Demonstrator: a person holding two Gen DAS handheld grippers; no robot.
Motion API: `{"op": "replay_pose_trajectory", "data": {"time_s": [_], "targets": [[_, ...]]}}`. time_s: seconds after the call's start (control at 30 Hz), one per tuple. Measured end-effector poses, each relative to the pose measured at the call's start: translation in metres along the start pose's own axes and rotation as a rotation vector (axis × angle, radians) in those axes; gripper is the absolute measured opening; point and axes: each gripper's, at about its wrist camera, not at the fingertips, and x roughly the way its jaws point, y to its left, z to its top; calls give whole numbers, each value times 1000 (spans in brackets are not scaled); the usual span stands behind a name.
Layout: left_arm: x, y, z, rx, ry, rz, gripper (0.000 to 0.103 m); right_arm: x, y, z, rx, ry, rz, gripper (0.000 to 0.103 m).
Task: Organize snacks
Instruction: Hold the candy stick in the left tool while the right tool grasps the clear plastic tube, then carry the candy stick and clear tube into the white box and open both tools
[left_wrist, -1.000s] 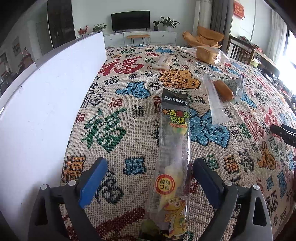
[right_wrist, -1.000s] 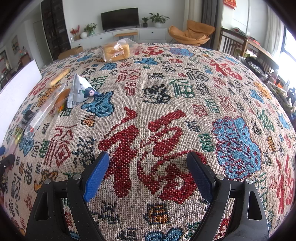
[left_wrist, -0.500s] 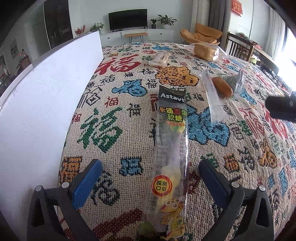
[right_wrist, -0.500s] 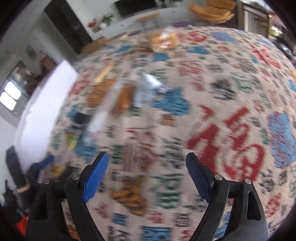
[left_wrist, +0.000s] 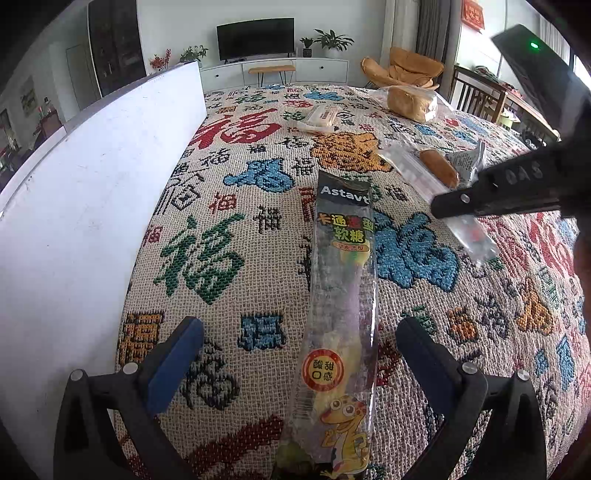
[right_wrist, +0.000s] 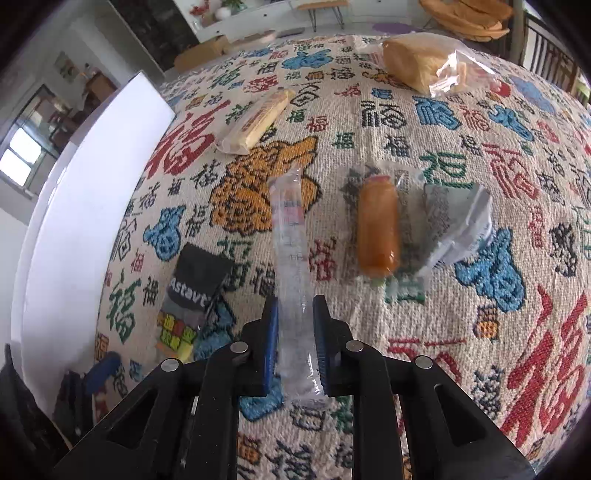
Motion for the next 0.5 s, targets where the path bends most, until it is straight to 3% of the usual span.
{"op": "replay_pose_trajectory", "data": {"time_s": [0.27,0.4,0.43,0.5], "targets": [[-1,0,0,0,0,1,103,-51,-36,-75,-225,74,-62,19],[-1,0,0,1,0,2,103,-61,-49,-103,-250,3,-113,23],[0,0,0,1,-1,2,103,-59,-50,-106,-258,-33,-131,30],[0,0,0,2,0,3,103,-58,-48,-114,-287,-131,-183,55]]}}
